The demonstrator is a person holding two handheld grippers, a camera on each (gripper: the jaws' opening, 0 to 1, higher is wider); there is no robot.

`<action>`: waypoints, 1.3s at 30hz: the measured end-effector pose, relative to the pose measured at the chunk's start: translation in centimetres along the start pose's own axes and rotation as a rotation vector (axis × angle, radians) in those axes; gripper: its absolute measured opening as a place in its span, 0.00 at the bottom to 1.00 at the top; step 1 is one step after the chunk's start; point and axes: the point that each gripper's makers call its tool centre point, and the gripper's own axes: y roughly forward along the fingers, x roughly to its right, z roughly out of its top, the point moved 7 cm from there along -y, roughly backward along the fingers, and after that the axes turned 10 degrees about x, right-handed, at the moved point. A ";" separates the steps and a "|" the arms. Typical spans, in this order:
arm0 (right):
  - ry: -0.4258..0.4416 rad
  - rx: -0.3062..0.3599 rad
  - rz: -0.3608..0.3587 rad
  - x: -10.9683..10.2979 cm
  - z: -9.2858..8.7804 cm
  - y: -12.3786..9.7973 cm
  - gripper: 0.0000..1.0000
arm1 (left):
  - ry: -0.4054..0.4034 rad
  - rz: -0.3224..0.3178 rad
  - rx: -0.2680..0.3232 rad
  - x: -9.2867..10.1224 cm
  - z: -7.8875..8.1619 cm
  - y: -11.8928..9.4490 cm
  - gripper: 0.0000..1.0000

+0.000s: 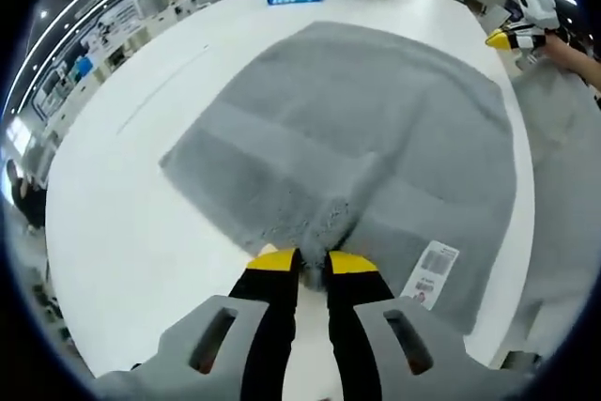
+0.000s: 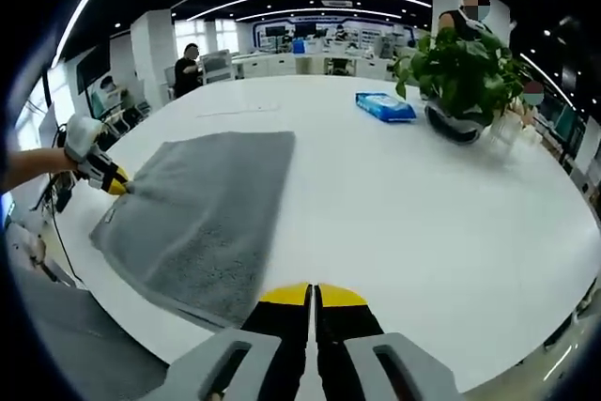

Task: Open the folded towel by lifting each exposed corner and separating the folded layers until the towel lies flat within the target outline without major curled edges

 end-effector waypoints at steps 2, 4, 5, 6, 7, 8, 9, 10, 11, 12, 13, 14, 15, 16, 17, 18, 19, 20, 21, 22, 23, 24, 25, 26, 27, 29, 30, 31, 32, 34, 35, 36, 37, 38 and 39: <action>-0.001 -0.003 0.001 0.0 0.0 0.0 0.00 | 0.004 -0.003 -0.006 0.0 -0.1 -0.2 0.10; 0.003 -0.002 0.002 0.0 0.0 0.0 0.00 | -0.027 -0.002 0.005 -0.2 -0.2 -0.3 0.10; 0.002 0.001 0.002 0.0 0.0 0.0 0.00 | -0.070 0.007 0.015 -0.1 -0.3 -0.3 0.11; 0.002 0.008 0.002 0.0 0.1 0.0 0.00 | -0.091 0.015 0.031 -0.2 -0.3 -0.3 0.11; 0.002 0.014 0.000 0.1 0.3 -0.1 0.00 | -0.114 0.029 0.053 -0.2 -0.5 -0.4 0.11; 0.003 0.019 0.000 0.1 0.3 -0.1 0.00 | -0.143 0.042 0.068 -0.1 -0.5 -0.4 0.12; 0.008 0.026 -0.002 0.2 0.4 -0.1 0.00 | -0.170 0.051 0.081 -0.1 -0.7 -0.5 0.12; 0.009 0.029 -0.002 0.2 0.5 -0.1 0.00 | -0.199 0.062 0.091 -0.2 -0.8 -0.6 0.13; 0.010 0.031 -0.003 0.2 0.5 -0.1 0.00 | -0.226 0.079 0.099 0.1 -0.8 -0.9 0.14; 0.011 0.032 -0.002 0.2 0.5 -0.1 0.00 | -0.224 0.079 0.103 0.2 -1.0 -1.2 0.15; 0.012 0.032 -0.001 0.2 0.5 -0.1 0.00 | -0.225 0.088 0.097 0.4 -1.1 -1.4 0.17; 0.009 0.030 0.002 0.1 0.5 0.0 0.00 | -0.234 0.106 0.090 0.4 -1.3 -1.7 0.20; 0.005 0.028 0.004 0.1 0.5 0.0 0.00 | -0.250 0.122 0.085 0.5 -1.4 -1.9 0.23; -0.001 0.026 0.007 0.0 0.4 0.1 0.00 | -0.270 0.130 0.090 0.6 -1.4 -2.0 0.24; -0.003 0.026 0.008 -0.1 0.4 0.1 0.00 | -0.315 0.140 0.094 0.7 -1.6 -2.2 0.26; -0.011 0.022 0.010 -0.2 0.4 0.1 0.00 | -0.332 0.141 0.099 0.8 -1.8 -2.3 0.26; -0.013 0.021 0.010 -0.2 0.4 0.1 0.00 | -0.356 0.144 0.108 0.9 -1.9 -2.4 0.26; -0.014 0.020 0.011 -0.2 0.4 0.1 0.00 | -0.378 0.144 0.115 1.0 -2.0 -2.4 0.26; -0.014 0.019 0.013 -0.2 0.3 0.2 0.00 | -0.411 0.139 0.125 1.2 -2.2 -2.3 0.26; -0.012 0.019 0.013 -0.1 0.3 0.2 0.00 | -0.433 0.136 0.132 1.3 -2.2 -2.3 0.26; -0.011 0.019 0.013 -0.1 0.3 0.2 0.00 | -0.446 0.130 0.133 1.4 -2.2 -2.3 0.24; -0.011 0.019 0.012 -0.1 0.3 0.2 0.00 | -0.457 0.125 0.133 1.6 -2.3 -2.3 0.23; -0.010 0.019 0.011 0.0 0.3 0.2 0.00 | -0.468 0.126 0.143 1.6 -2.3 -2.3 0.21; -0.010 0.019 0.010 0.0 0.3 0.2 0.00 | -0.469 0.122 0.137 1.5 -2.3 -2.3 0.19; -0.010 0.021 0.009 0.0 0.3 0.2 0.00 | -0.471 0.123 0.132 1.5 -2.3 -2.3 0.18; -0.009 0.022 0.008 0.0 0.3 0.1 0.00 | -0.468 0.125 0.128 1.5 -2.1 -2.4 0.16; -0.008 0.021 0.007 0.0 0.3 0.1 0.00 | -0.461 0.127 0.125 1.5 -2.0 -2.5 0.16; -0.008 0.021 0.007 0.0 0.3 0.1 0.00 | -0.452 0.127 0.121 1.5 -1.9 -2.5 0.15; -0.009 0.023 0.007 0.1 0.3 0.1 0.00 | -0.438 0.127 0.116 1.5 -1.9 -2.6 0.15; -0.012 0.024 0.007 0.0 0.4 0.1 0.00 | -0.422 0.129 0.111 1.5 -1.7 -2.8 0.12; -0.013 0.024 0.007 0.0 0.4 0.1 0.00 | -0.413 0.132 0.104 1.4 -1.6 -3.0 0.11; -0.014 0.024 0.007 0.0 0.4 0.1 0.00 | -0.414 0.132 0.104 1.3 -1.5 -3.1 0.10; -0.015 0.024 0.007 0.0 0.4 0.1 0.00 | -0.413 0.131 0.106 1.3 -1.3 -3.2 0.09; -0.017 0.024 0.007 0.0 0.4 0.1 0.00 | -0.413 0.130 0.109 1.3 -1.2 -3.3 0.08; -0.017 0.024 0.008 0.0 0.4 0.1 0.00 | -0.417 0.127 0.115 1.3 -1.0 -3.4 0.07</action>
